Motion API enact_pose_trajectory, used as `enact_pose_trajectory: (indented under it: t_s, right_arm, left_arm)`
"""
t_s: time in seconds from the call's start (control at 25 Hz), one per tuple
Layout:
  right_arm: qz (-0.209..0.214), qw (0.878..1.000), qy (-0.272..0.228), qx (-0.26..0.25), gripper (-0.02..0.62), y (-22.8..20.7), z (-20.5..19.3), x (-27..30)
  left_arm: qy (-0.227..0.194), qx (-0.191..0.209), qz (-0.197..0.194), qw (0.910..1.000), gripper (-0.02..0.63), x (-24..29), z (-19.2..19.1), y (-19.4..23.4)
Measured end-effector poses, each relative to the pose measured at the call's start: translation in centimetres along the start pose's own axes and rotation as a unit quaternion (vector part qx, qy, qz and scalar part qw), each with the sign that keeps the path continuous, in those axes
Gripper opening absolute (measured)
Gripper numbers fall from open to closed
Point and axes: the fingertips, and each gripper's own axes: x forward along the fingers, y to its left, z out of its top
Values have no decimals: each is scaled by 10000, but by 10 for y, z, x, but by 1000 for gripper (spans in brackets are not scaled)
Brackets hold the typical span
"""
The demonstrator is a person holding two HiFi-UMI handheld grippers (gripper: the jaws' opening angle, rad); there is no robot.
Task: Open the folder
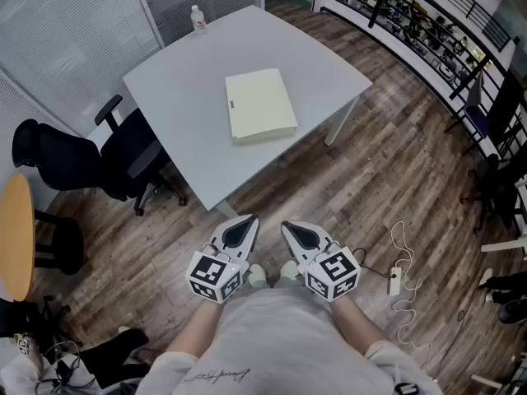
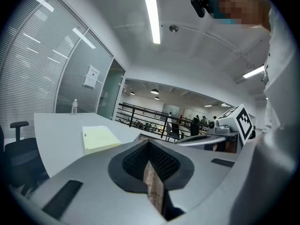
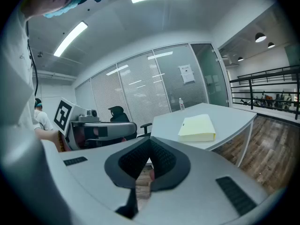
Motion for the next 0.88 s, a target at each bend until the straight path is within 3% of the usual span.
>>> enact_pose_trajectory:
  t_s: [0.88]
  right_arm:
    - [157,9997,-175,63,15,-9,3,-17]
  left_arm:
    - [-72,1,142,9999,9,10,2,-26]
